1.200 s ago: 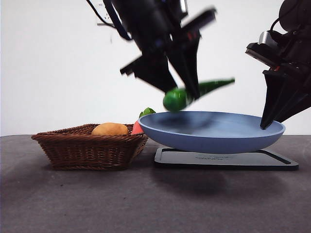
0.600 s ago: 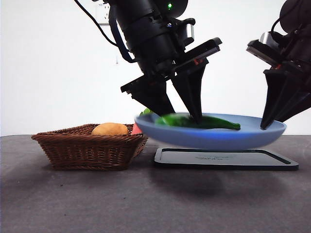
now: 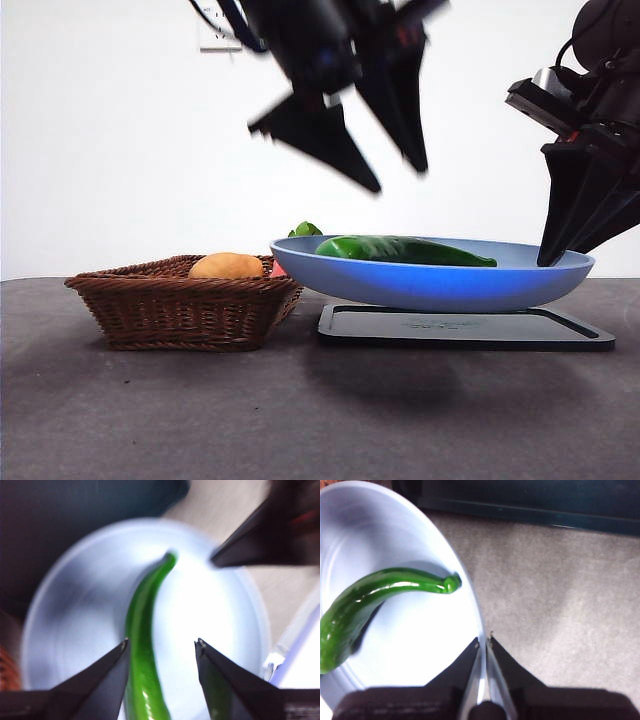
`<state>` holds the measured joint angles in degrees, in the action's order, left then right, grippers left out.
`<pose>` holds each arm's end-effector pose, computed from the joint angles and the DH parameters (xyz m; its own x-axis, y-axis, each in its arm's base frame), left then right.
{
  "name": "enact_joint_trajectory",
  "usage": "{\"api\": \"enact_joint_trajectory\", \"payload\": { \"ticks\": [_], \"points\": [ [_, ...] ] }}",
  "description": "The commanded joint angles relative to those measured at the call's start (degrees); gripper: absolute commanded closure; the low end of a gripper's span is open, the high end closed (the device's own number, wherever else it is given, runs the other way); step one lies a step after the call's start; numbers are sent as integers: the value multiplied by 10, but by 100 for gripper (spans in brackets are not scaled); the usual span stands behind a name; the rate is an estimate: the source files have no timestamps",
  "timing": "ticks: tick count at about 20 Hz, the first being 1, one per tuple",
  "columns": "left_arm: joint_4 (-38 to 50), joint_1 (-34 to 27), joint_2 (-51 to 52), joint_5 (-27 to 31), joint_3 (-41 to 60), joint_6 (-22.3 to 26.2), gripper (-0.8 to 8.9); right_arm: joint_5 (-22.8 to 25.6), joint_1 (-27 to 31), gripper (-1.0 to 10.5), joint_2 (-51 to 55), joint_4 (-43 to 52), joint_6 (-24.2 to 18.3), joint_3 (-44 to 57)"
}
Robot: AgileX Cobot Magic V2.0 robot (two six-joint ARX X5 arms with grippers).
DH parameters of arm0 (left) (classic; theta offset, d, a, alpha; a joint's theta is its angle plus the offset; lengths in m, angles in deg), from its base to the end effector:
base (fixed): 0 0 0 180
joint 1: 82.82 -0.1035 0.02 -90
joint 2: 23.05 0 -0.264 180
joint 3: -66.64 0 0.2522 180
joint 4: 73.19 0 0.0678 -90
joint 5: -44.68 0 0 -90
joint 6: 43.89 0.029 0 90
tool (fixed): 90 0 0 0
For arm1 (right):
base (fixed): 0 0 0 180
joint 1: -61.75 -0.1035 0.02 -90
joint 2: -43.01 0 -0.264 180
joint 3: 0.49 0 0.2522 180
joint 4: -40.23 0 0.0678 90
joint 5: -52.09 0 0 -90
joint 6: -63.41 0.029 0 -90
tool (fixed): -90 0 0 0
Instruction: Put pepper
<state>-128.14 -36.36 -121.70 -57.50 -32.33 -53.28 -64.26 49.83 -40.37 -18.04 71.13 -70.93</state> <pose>0.2488 -0.2707 0.2875 0.2368 -0.5555 -0.7971 0.6904 0.6734 -0.2642 0.2572 0.0674 0.2205 0.1907 0.4939 -0.8483 -0.1976 0.8658 0.4597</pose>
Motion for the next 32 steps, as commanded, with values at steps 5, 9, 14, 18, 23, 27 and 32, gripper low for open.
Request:
{"api": "enact_joint_trajectory", "payload": {
  "ticks": [5, 9, 14, 18, 23, 27, 32],
  "points": [
    [-20, -12, 138, 1, -12, 33, 581, 15, 25, 944, -7, 48, 20, -14],
    [-40, -12, 231, 1, -12, 35, 581, 29, 65, 944, -45, 69, 34, -52],
    [-65, -12, 306, 1, -12, 34, 581, 41, 96, 944, -150, 72, 35, -148],
    [-93, -12, 331, 1, -12, 34, 581, 41, 111, 944, -232, 74, 38, -205],
    [-110, -12, 334, 1, -12, 30, 581, 40, 115, 944, -286, 101, 38, -213],
    [-114, -12, 334, 1, -12, 30, 581, 40, 115, 910, -292, 102, 28, -213],
    [-117, -12, 334, 2, -12, 30, 581, 40, 121, 763, -264, 91, 22, -213]
  ]
}}
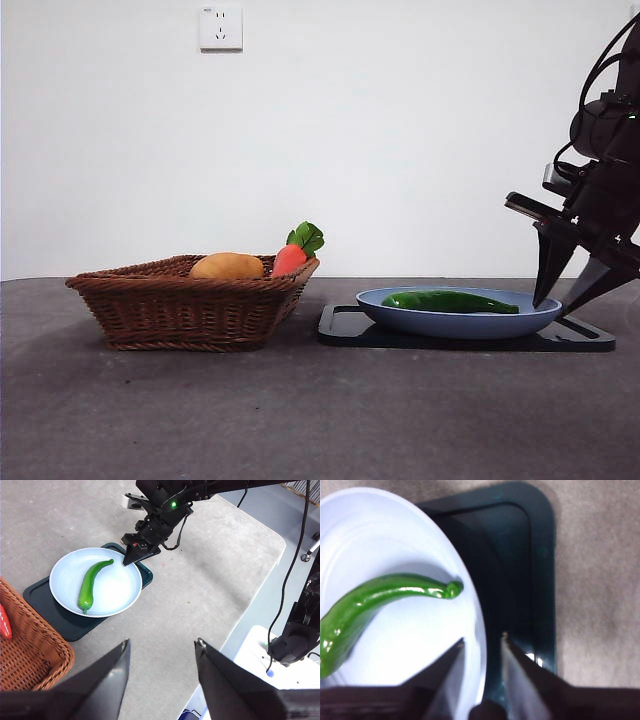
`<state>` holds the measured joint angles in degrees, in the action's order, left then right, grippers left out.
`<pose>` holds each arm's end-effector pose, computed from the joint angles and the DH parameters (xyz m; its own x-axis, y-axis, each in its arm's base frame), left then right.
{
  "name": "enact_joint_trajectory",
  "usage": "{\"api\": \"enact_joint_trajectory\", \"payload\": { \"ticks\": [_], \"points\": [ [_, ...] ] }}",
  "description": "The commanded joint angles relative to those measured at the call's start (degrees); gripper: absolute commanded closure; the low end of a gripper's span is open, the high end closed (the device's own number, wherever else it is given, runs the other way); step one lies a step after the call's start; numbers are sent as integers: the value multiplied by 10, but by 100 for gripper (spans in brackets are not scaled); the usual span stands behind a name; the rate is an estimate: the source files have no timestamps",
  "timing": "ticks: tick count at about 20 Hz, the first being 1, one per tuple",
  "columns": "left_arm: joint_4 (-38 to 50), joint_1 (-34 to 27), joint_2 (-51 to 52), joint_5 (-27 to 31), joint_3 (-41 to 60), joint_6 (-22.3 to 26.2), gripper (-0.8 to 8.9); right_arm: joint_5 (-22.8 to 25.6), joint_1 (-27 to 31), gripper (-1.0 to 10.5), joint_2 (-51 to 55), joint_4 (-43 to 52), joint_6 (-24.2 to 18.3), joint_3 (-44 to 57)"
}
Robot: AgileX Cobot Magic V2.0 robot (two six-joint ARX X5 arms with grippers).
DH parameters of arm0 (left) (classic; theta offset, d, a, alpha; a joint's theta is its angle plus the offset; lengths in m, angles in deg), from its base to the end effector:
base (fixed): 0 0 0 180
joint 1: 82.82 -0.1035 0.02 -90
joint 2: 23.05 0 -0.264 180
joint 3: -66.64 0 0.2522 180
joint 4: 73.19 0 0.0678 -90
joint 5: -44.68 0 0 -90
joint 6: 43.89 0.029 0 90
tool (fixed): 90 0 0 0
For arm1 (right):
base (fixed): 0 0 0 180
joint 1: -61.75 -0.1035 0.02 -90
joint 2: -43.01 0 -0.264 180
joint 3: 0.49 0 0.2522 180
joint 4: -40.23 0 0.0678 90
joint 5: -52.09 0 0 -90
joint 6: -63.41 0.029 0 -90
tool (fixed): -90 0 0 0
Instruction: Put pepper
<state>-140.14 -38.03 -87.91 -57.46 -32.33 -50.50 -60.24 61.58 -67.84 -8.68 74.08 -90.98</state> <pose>0.1358 -0.1434 0.4318 0.4348 -0.7279 -0.5302 0.7644 0.6095 -0.2100 0.3839 0.0122 0.1740 0.3263 0.3809 -0.8651 0.0383 0.9091 0.4147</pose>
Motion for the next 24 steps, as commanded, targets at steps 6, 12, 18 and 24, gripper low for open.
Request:
{"api": "enact_joint_trajectory", "payload": {
  "ticks": [6, 12, 18, 24],
  "points": [
    [-16, 5, -4, 47, -12, 17, 581, -1, 8, 764, 176, -104, -47, -12],
    [-49, 5, -4, 158, -12, 52, 582, -2, -43, 766, 398, -256, -104, -12],
    [-48, 4, -4, 196, -12, 52, 589, -2, -121, 768, 543, -365, -106, -12],
    [-48, 5, -4, 196, -12, 52, 807, -2, -142, 939, 578, -419, -153, -12]
  ]
}}
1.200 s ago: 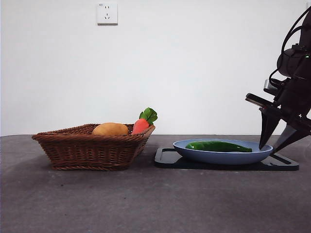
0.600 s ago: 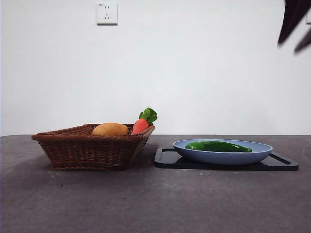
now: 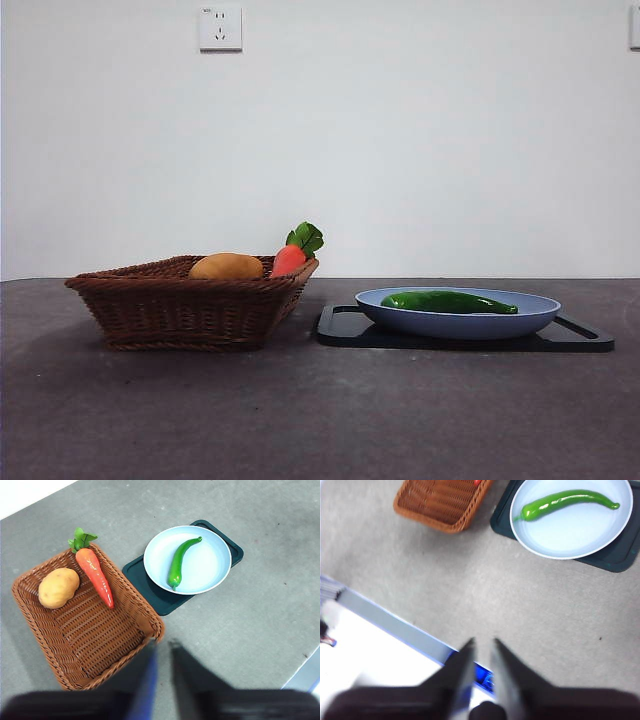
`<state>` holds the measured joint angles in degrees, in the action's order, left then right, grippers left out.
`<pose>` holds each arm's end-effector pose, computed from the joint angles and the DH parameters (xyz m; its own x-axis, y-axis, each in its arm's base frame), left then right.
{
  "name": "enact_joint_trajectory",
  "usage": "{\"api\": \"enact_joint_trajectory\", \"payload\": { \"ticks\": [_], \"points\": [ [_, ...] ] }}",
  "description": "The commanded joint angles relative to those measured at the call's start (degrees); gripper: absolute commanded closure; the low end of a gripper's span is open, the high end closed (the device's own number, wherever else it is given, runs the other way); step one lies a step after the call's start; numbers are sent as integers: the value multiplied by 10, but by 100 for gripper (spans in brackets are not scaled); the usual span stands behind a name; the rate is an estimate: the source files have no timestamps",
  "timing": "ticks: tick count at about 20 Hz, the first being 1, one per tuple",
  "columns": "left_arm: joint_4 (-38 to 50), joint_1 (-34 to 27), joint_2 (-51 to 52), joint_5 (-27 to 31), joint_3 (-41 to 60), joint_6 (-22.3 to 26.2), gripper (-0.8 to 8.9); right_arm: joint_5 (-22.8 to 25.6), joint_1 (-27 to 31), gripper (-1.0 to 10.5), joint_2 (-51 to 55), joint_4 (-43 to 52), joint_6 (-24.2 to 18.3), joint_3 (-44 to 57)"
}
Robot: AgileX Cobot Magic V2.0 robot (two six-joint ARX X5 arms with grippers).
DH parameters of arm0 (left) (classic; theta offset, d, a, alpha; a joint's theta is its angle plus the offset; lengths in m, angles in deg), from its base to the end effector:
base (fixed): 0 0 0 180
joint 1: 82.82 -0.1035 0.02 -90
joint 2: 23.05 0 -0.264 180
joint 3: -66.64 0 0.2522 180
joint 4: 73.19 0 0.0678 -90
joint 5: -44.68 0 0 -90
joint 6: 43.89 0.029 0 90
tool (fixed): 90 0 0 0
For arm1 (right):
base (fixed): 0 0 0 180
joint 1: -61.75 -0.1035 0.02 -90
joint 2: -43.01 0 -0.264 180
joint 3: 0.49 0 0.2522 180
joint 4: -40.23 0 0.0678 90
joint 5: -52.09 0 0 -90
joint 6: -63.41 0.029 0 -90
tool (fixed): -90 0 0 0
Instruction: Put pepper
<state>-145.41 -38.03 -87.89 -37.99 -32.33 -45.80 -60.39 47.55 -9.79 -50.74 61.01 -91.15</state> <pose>0.1392 -0.1330 0.4244 0.6439 -0.4594 -0.6119 0.6125 0.7887 0.0524 0.1100 0.0393 0.3929 0.4439 0.5067 -0.7390 -0.4813 0.8305 0.2804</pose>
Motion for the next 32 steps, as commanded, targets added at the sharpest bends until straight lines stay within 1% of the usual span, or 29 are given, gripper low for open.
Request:
{"api": "enact_joint_trajectory", "payload": {
  "ticks": [1, 4, 17, 18, 19, 20, 22, 24, 26, 29, 30, 32],
  "points": [
    [4, 5, -4, 1, -12, 5, 807, -1, -2, 939, -3, 3, -21, -10],
    [5, 5, -4, 1, -12, 5, 805, -1, -2, 936, -3, 4, -4, -10],
    [9, 4, -4, 2, -12, 6, 805, 1, -2, 936, -3, 4, -5, -10],
    [10, 0, -4, 9, -12, 26, 805, 1, -2, 936, -3, 4, -5, -10],
    [21, -13, -3, 31, -12, 33, 805, 1, -2, 936, -3, 4, -5, -10],
    [47, -34, 1, 51, -12, 34, 805, 1, -2, 936, -3, 4, -5, -10],
    [116, -87, 17, 43, -7, 71, 805, 1, -2, 936, -3, 4, -5, -10],
    [208, -146, 54, 42, 27, 89, 805, 1, -2, 936, -3, 4, -5, -10],
    [329, -209, 112, 37, 106, 95, 805, 1, -1, 936, -4, 4, -5, -10],
    [497, -300, 219, -1, 267, 95, 805, 1, -1, 936, -4, 4, -5, -10],
    [533, -327, 254, 0, 320, 95, 805, 1, -1, 936, -4, 4, -5, -10],
    [579, -373, 324, 0, 422, 95, 805, 1, -1, 936, -4, 4, -5, -10]
  ]
}}
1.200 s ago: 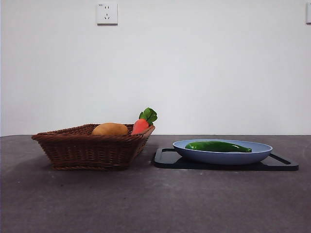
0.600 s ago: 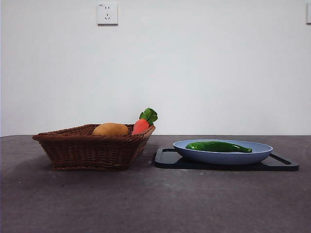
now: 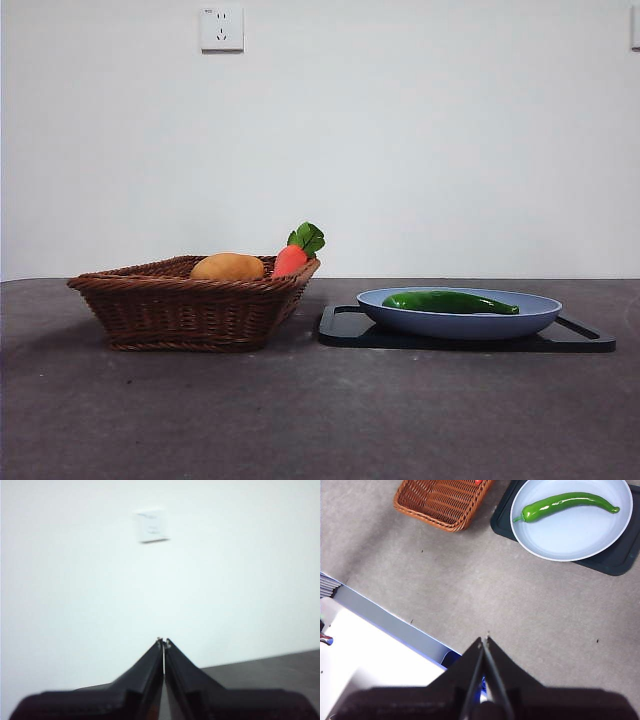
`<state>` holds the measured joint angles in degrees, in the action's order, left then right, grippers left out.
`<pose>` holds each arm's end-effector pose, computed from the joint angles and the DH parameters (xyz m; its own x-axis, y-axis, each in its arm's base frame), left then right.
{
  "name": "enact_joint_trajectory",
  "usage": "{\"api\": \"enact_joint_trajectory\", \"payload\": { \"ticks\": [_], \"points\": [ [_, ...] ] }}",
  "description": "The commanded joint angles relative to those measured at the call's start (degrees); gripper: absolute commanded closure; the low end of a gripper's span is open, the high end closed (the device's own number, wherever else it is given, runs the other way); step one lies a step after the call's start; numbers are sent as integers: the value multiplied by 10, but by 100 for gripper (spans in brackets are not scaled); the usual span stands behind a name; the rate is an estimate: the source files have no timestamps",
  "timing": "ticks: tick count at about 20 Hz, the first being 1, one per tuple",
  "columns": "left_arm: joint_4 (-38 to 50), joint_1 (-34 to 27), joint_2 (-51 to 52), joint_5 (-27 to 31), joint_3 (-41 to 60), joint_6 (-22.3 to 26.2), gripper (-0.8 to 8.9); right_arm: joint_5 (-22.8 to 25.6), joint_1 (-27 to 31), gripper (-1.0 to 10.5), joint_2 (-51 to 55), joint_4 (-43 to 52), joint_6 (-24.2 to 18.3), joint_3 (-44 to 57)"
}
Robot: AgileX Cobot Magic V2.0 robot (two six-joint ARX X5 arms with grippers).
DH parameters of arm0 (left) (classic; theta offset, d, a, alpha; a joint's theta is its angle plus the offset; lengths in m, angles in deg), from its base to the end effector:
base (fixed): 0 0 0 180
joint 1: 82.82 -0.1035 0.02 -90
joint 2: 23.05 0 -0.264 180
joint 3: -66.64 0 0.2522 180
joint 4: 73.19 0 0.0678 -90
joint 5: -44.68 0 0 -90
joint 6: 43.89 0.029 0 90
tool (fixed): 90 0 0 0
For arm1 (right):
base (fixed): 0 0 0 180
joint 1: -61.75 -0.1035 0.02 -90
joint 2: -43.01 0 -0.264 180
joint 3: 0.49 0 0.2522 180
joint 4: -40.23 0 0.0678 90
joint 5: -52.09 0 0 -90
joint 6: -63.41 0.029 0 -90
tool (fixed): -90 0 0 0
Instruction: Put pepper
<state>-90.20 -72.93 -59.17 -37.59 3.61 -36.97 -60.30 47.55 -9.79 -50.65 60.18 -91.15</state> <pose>0.1255 -0.0179 0.3899 0.9848 -0.0352 0.1704 0.0190 0.9952 0.0957 0.1101 0.0393 0.3930 0.4458 0.5057 -0.7386 -0.4919 0.8278 0.2699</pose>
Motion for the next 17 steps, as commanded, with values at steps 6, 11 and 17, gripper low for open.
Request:
{"api": "enact_joint_trajectory", "payload": {
  "ticks": [6, 11, 17],
  "points": [
    [64, -83, 219, -3, 311, -7, 805, 0, -1, 936, -4, 3, 3, -10],
    [63, -93, 303, -4, 426, -27, 805, 0, -1, 936, -4, 3, 3, -10],
    [52, -93, 327, -5, 487, -58, 805, 0, -1, 936, -4, 3, 3, -10]
  ]
}}
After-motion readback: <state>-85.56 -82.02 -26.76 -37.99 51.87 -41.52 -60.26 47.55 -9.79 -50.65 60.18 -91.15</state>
